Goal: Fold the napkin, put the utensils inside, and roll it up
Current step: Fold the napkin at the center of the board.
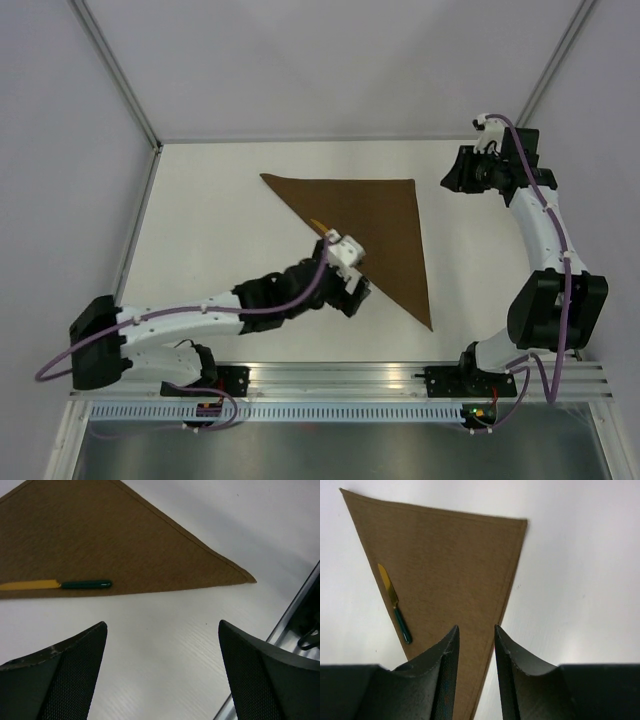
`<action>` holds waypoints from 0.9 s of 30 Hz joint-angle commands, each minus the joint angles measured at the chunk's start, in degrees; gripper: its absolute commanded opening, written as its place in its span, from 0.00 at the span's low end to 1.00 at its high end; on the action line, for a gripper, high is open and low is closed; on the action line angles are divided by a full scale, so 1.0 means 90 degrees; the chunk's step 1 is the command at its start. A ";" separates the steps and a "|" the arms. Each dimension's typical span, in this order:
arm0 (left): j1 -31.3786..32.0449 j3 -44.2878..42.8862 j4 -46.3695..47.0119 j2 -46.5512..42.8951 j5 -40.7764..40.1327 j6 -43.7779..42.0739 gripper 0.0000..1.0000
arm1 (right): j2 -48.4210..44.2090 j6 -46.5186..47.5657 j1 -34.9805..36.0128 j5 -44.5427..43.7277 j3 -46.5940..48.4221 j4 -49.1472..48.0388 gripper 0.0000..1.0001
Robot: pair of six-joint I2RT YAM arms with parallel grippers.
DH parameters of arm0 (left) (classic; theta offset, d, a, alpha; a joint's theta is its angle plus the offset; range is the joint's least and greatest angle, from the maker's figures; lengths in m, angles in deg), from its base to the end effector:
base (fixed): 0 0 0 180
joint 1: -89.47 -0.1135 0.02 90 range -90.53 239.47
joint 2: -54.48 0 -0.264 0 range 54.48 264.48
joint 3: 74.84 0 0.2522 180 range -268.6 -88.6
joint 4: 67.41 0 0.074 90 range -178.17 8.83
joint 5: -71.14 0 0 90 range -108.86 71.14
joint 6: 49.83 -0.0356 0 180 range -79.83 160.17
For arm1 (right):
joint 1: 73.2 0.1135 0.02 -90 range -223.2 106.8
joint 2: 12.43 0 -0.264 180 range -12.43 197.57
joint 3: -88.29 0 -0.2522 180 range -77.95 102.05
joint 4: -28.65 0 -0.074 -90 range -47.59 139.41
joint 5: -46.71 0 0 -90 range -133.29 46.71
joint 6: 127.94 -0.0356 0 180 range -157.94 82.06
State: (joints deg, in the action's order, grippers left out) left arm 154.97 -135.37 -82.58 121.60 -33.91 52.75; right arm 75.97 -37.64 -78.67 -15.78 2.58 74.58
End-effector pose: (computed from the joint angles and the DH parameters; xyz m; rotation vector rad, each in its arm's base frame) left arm 0.1198 -0.2405 0.2876 0.7253 1.8559 -0.6434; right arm 0.3443 -0.0165 0.3354 -0.1519 2.2154 0.4877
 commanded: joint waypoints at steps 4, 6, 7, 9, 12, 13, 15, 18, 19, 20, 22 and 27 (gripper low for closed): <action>0.1745 -0.0321 0.2975 0.2469 -0.1473 -0.2412 0.95 | -0.0223 -0.0326 -0.0427 0.0382 -0.0696 -0.0145 0.40; 0.2029 -0.0478 0.3484 0.2990 -0.1482 -0.2929 0.95 | -0.0213 -0.0326 -0.0456 0.0255 -0.0754 -0.0204 0.39; 0.2116 -0.0478 0.3989 0.3389 -0.1357 -0.3105 0.95 | -0.0223 -0.0326 -0.0475 0.0254 -0.0784 -0.0243 0.40; 0.2253 -0.0478 0.4481 0.3694 -0.1239 -0.3505 0.95 | -0.0203 -0.0326 -0.0514 0.0225 -0.0871 -0.0312 0.39; 0.2264 -0.0605 0.4999 0.4309 -0.1024 -0.3672 0.93 | -0.0213 -0.0297 -0.0563 0.0225 -0.0949 -0.0361 0.39; 0.2264 -0.0692 0.5155 0.4427 -0.0985 -0.3721 0.92 | -0.0223 -0.0287 -0.0573 0.0235 -0.0960 -0.0380 0.39; 0.2264 -0.0829 0.5244 0.4778 -0.0975 -0.3809 0.91 | -0.0262 -0.0258 -0.0593 0.0244 -0.1018 -0.0400 0.39; 0.2274 -0.1122 0.5206 0.5188 -0.0867 -0.3927 0.88 | -0.0310 -0.0219 -0.0602 0.0235 -0.1067 -0.0429 0.38; 0.2274 -0.1296 0.5205 0.5315 -0.0877 -0.3966 0.88 | -0.0330 -0.0218 -0.0593 0.0206 -0.1086 -0.0448 0.39; 0.2274 -0.1395 0.5099 0.5404 -0.0886 -0.4034 0.86 | -0.0340 -0.0189 -0.0602 0.0196 -0.1106 -0.0449 0.38; 0.2274 -0.1609 0.4952 0.5677 -0.0857 -0.4083 0.84 | -0.0340 -0.0170 -0.0612 0.0205 -0.1126 -0.0468 0.38; 0.2274 -0.1815 0.4737 0.5970 -0.0740 -0.4112 0.74 | -0.0340 -0.0121 -0.0632 0.0244 -0.1155 -0.0468 0.37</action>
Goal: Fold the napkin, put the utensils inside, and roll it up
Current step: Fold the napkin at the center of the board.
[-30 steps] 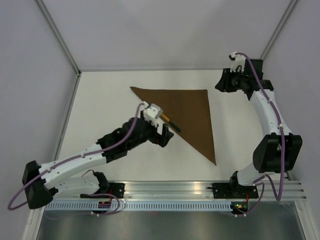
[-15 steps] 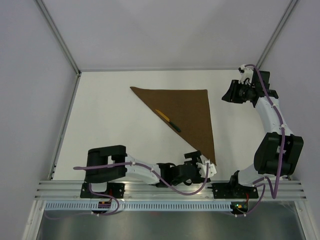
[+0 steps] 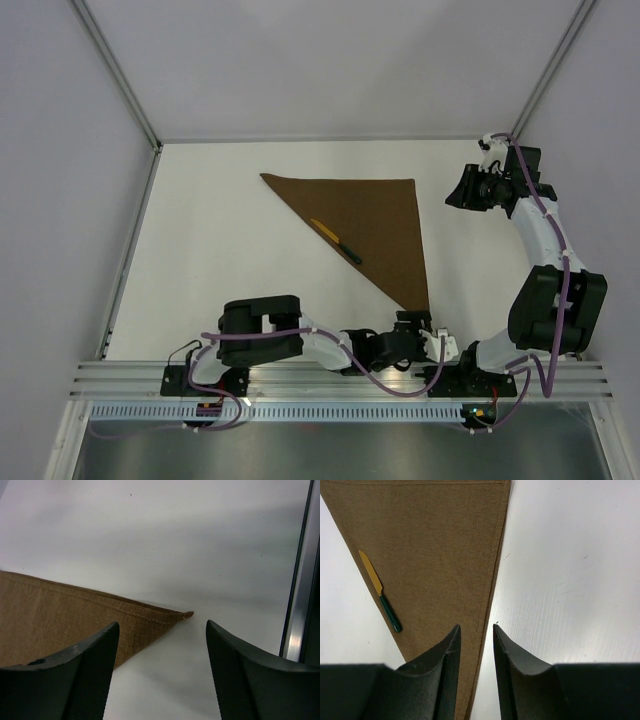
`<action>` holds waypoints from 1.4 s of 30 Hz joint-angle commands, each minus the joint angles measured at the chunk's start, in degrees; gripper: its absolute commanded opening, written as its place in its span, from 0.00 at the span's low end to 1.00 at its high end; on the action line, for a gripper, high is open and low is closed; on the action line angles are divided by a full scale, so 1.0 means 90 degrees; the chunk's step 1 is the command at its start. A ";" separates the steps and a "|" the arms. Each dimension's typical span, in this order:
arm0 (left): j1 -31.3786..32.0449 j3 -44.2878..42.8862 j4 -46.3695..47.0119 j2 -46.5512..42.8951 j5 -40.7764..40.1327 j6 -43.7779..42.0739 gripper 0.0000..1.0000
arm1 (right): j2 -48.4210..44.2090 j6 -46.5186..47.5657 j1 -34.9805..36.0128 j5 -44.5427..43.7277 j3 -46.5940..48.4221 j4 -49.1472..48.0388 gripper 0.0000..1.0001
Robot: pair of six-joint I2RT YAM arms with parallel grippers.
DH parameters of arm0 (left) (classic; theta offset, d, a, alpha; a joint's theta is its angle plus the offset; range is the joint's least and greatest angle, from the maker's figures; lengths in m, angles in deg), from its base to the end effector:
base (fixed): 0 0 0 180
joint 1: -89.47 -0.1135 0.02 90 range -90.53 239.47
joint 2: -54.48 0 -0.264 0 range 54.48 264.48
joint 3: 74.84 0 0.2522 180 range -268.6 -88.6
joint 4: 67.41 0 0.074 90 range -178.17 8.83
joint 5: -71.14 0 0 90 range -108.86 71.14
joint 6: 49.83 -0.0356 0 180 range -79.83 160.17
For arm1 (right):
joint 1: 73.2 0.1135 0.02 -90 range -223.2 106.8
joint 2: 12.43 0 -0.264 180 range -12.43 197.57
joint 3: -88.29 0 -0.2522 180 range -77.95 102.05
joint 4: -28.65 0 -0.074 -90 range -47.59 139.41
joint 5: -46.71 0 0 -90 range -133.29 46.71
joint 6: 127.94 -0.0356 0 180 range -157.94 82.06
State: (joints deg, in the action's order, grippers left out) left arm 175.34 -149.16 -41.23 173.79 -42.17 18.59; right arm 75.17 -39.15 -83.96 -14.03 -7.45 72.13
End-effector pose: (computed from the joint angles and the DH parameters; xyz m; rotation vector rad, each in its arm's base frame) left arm 0.0449 -0.4265 0.1310 1.3437 1.3285 -0.3854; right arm 0.3300 -0.0450 0.2860 0.0035 2.3158 0.5233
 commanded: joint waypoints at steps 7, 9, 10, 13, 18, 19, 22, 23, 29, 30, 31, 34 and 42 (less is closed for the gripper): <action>-0.0019 -0.0488 0.0113 0.0571 0.0110 -0.0405 0.62 | -0.0279 0.0076 -0.0044 0.0079 -0.0070 -0.0206 0.36; -0.0058 -0.0547 0.0103 0.0669 0.0119 -0.0375 0.56 | -0.0289 0.0076 -0.0044 0.0089 -0.0089 -0.0206 0.36; -0.0058 -0.0557 0.0103 0.0689 0.0119 -0.0356 0.56 | -0.0279 0.0086 -0.0044 0.0089 -0.0089 -0.0225 0.36; -0.0107 -0.0615 0.0083 0.0757 0.0110 -0.0307 0.52 | -0.0260 0.0076 -0.0044 0.0099 -0.0099 -0.0216 0.35; -0.0195 -0.0693 -0.0102 0.0757 0.0207 -0.0258 0.28 | -0.0250 0.0086 -0.0044 0.0128 -0.0118 -0.0225 0.34; -0.0205 -0.0723 -0.0141 0.0757 0.0207 -0.0248 0.17 | -0.0250 0.0076 -0.0044 0.0128 -0.0118 -0.0225 0.34; -0.0244 -0.0810 -0.0307 0.0699 0.0207 -0.0170 0.02 | -0.0240 0.0086 -0.0044 0.0138 -0.0128 -0.0235 0.34; -0.0263 -0.0811 -0.0327 0.0660 0.0227 -0.0102 0.02 | -0.0231 0.0076 -0.0044 0.0148 -0.0119 -0.0245 0.34; -0.0467 -0.0801 -0.0570 0.0027 0.0402 0.0618 0.02 | -0.0221 0.0086 -0.0044 0.0128 -0.0128 -0.0245 0.34; -0.0546 -0.0830 -0.0668 -0.0062 0.0519 0.0805 0.02 | -0.0211 0.0076 -0.0044 0.0128 -0.0128 -0.0245 0.34; -0.0633 -0.0801 -0.0765 -0.0169 0.0607 0.1203 0.02 | -0.0211 0.0076 -0.0054 0.0138 -0.0128 -0.0235 0.34; -0.1082 -0.0577 -0.0854 -0.0686 0.1153 0.2130 0.02 | -0.0211 0.0076 -0.0044 0.0148 -0.0138 -0.0235 0.33; -0.2479 0.0213 -0.0737 -0.1713 0.2219 0.4018 0.02 | -0.0162 0.0076 -0.0054 0.0158 -0.0138 -0.0226 0.33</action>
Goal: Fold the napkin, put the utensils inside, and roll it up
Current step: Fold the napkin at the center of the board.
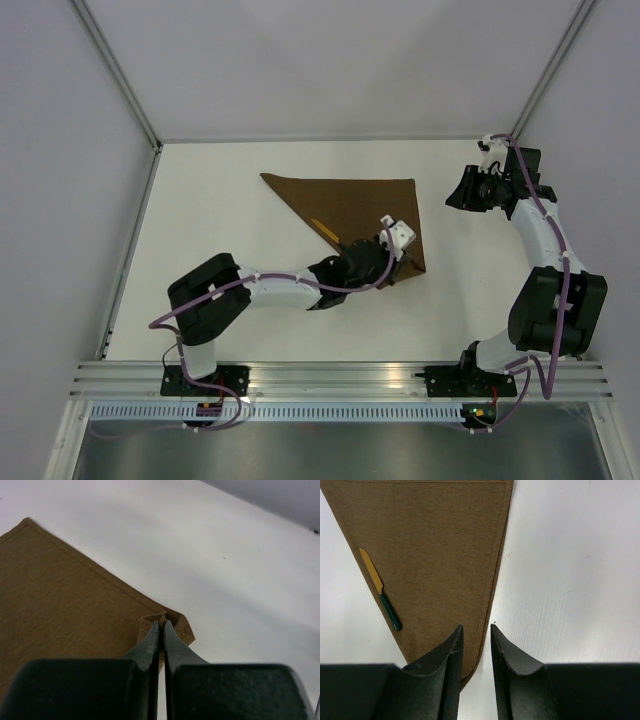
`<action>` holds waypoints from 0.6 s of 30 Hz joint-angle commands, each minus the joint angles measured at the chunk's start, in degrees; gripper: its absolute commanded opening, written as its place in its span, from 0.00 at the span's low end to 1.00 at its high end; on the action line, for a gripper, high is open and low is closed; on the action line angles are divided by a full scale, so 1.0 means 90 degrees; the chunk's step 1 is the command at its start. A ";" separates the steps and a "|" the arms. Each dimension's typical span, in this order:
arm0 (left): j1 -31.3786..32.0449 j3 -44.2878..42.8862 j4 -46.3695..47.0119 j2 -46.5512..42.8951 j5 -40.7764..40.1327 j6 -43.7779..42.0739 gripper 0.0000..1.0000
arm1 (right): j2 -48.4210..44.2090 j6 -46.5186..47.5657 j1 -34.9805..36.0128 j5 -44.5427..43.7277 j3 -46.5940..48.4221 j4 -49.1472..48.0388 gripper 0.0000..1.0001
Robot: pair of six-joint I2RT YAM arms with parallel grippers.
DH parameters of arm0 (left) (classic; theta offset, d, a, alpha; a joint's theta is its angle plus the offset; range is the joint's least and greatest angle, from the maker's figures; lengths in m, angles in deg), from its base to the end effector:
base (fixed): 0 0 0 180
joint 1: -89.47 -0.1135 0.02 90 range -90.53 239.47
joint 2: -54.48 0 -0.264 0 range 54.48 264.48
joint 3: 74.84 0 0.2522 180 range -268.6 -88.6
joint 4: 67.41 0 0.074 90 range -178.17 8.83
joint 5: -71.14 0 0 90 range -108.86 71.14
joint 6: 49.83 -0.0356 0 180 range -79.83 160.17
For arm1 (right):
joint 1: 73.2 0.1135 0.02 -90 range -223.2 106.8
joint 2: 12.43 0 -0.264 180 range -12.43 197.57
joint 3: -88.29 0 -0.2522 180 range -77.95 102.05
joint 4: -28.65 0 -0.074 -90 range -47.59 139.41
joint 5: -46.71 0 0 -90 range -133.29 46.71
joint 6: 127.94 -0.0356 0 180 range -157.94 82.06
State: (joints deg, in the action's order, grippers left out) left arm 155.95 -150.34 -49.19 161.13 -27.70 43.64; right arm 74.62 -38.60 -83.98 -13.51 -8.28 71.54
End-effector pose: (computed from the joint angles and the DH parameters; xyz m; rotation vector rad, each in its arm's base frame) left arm 0.1718 -0.3810 0.2115 0.8702 1.6378 -0.7279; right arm 0.3278 -0.0444 0.2851 -0.0134 2.3075 0.5270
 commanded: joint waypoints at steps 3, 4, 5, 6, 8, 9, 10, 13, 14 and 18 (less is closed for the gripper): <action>-0.0842 0.0657 0.0128 -0.0590 0.0641 0.1879 0.02 | -0.0082 0.0025 -0.0042 0.0109 -0.0055 -0.0150 0.33; -0.1104 0.0726 0.0089 -0.0677 0.0631 0.2219 0.02 | -0.0063 0.0025 -0.0051 0.0109 -0.0046 -0.0150 0.33; -0.1252 0.0775 0.0050 -0.0707 0.0640 0.2377 0.02 | -0.0043 0.0016 -0.0042 0.0119 -0.0046 -0.0160 0.33; -0.1379 0.0862 -0.0047 -0.0727 0.0641 0.2533 0.02 | -0.0033 0.0015 -0.0042 0.0119 -0.0046 -0.0150 0.33; -0.1799 0.0980 -0.0117 -0.0737 0.0786 0.2954 0.02 | -0.0013 0.0025 -0.0042 0.0129 -0.0046 -0.0140 0.33; -0.1936 0.1029 -0.0078 -0.0727 0.0855 0.3061 0.02 | -0.0004 0.0016 -0.0042 0.0129 -0.0046 -0.0131 0.33; -0.2160 0.1049 -0.0087 -0.0708 0.0875 0.3246 0.02 | -0.0004 0.0025 -0.0051 0.0129 -0.0046 -0.0140 0.33; -0.2551 0.1010 -0.0252 -0.0639 0.0953 0.3443 0.02 | 0.0006 0.0025 -0.0042 0.0148 -0.0046 -0.0131 0.33; -0.2639 0.0932 -0.0340 -0.0600 0.0953 0.3463 0.02 | 0.0006 0.0016 -0.0042 0.0148 -0.0046 -0.0131 0.33; -0.3021 0.0815 -0.0566 -0.0473 0.1129 0.3599 0.02 | 0.0006 0.0191 -0.0042 0.0148 -0.0046 -0.0131 0.33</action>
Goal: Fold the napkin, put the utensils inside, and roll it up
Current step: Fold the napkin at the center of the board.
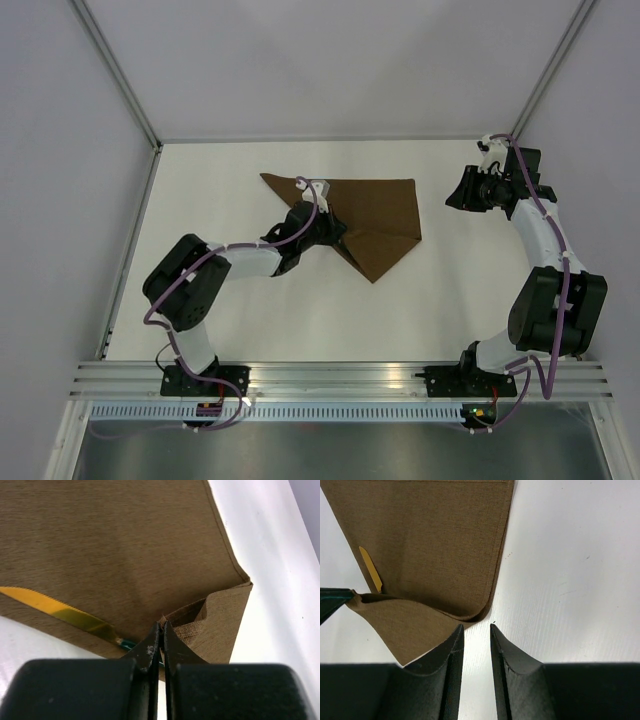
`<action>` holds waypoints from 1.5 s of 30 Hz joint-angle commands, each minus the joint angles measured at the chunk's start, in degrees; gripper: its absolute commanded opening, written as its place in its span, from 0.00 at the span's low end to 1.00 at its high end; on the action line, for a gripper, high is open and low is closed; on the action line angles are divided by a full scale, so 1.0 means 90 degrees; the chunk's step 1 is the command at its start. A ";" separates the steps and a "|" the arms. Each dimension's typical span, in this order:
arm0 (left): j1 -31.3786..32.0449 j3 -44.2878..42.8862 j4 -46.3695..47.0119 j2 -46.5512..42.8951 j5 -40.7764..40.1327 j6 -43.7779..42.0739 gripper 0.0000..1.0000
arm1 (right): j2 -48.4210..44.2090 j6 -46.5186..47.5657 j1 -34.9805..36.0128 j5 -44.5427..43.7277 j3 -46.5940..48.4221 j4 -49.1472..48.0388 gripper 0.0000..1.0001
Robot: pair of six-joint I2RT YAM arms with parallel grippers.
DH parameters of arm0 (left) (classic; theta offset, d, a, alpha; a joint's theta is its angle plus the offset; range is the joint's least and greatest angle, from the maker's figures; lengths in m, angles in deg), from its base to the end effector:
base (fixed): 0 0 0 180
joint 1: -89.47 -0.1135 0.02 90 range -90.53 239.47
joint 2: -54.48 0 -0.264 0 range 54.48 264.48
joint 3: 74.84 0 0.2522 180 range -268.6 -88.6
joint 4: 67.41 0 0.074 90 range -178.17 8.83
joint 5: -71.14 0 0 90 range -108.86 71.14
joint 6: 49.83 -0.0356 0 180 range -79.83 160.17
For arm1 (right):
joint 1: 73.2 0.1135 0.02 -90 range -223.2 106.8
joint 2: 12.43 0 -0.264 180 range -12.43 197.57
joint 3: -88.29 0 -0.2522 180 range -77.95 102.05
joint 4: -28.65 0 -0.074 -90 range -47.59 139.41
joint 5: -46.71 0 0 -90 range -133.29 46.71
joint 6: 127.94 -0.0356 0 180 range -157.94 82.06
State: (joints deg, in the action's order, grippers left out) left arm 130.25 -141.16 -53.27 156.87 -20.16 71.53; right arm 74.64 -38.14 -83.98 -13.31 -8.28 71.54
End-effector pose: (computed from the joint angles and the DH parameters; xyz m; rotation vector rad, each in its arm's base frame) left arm 0.2899 -0.2490 0.1819 0.1521 2.0360 -0.7931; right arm 0.3278 -0.0443 0.2851 -0.0243 2.3060 0.5271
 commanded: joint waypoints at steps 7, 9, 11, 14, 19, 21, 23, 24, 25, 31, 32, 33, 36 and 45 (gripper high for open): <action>-0.0828 -0.0352 -0.0297 0.0156 0.0535 0.0608 0.02 | 0.0033 0.0150 -0.0042 0.0136 -0.0056 -0.0121 0.33; -0.0936 -0.0371 -0.0336 0.0186 0.0613 0.0618 0.02 | 0.0043 0.0140 -0.0042 0.0136 -0.0055 -0.0121 0.33; -0.1083 -0.0420 -0.0385 0.0244 0.0720 0.0637 0.02 | 0.0052 0.0140 -0.0042 0.0136 -0.0065 -0.0121 0.33; -0.1249 -0.0566 -0.0463 0.0401 0.0886 0.0628 0.02 | 0.0062 0.0140 -0.0042 0.0146 -0.0055 -0.0121 0.32; -0.1464 -0.0732 -0.0463 0.0615 0.1130 0.0637 0.02 | 0.0072 0.0150 -0.0032 0.0155 -0.0055 -0.0121 0.32; -0.1542 -0.0791 -0.0512 0.0664 0.1160 0.0628 0.02 | 0.0082 0.0160 -0.0042 0.0146 -0.0055 -0.0131 0.32; -0.1591 -0.0869 -0.0522 0.0723 0.1209 0.0637 0.02 | 0.0092 0.0160 -0.0032 0.0155 -0.0055 -0.0131 0.32; -0.1659 -0.0899 -0.0541 0.0742 0.1228 0.0637 0.02 | 0.0111 0.0169 -0.0032 0.0156 -0.0055 -0.0131 0.32; -0.1679 -0.0947 -0.0551 0.0772 0.1286 0.0637 0.02 | 0.0111 0.0160 -0.0042 0.0156 -0.0055 -0.0121 0.32; -0.1864 -0.1143 -0.0620 0.1035 0.1502 0.0686 0.02 | 0.0150 0.0179 -0.0022 0.0165 -0.0046 -0.0121 0.32; -0.1884 -0.1143 -0.0600 0.1113 0.1550 0.0696 0.02 | 0.0160 0.0189 -0.0032 0.0165 -0.0046 -0.0111 0.32; -0.1903 -0.1162 -0.0590 0.1152 0.1618 0.0715 0.02 | 0.0160 0.0179 -0.0022 0.0165 -0.0046 -0.0111 0.32; -0.1962 -0.1143 -0.0532 0.1250 0.1687 0.0764 0.02 | 0.0179 0.0199 -0.0022 0.0165 -0.0046 -0.0111 0.32; -0.2391 -0.1221 -0.0512 0.1095 0.1824 0.0764 0.46 | 0.0228 0.0209 -0.0012 0.0185 -0.0046 -0.0082 0.32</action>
State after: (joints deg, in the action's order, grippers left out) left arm 110.58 -150.17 -58.80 168.28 -5.17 76.86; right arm 75.95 -36.85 -83.98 -13.09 -8.30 71.56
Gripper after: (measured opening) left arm 0.399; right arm 0.320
